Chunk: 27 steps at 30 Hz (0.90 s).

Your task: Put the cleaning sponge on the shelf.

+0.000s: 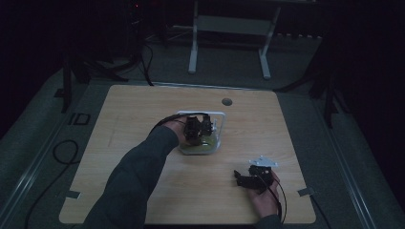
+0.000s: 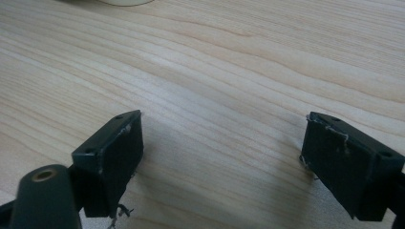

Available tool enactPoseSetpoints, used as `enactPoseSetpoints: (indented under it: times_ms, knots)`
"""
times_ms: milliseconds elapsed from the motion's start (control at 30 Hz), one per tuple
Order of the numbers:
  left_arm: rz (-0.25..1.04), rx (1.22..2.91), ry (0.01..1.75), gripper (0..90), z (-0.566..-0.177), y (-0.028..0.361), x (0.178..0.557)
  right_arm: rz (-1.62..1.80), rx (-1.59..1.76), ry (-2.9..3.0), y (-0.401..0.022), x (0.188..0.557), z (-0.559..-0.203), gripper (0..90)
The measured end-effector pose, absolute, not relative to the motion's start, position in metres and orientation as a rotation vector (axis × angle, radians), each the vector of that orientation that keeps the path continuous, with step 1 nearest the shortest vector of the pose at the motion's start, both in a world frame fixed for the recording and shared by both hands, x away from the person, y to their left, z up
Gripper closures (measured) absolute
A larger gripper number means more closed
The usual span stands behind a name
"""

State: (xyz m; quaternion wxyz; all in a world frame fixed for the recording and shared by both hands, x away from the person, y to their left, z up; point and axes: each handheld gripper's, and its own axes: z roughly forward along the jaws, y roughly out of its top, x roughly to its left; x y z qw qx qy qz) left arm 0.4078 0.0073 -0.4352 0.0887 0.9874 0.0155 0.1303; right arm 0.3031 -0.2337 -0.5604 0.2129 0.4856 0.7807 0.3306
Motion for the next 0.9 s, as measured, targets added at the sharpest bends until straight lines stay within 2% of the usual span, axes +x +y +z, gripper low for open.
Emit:
enactPoseSetpoints:
  times_ms: [900]
  knots:
    - [0.528,2.976,-0.020,71.2,-0.453,-0.001,0.415,0.918,1.348,2.167,-0.234,0.303,-0.560,13.9]
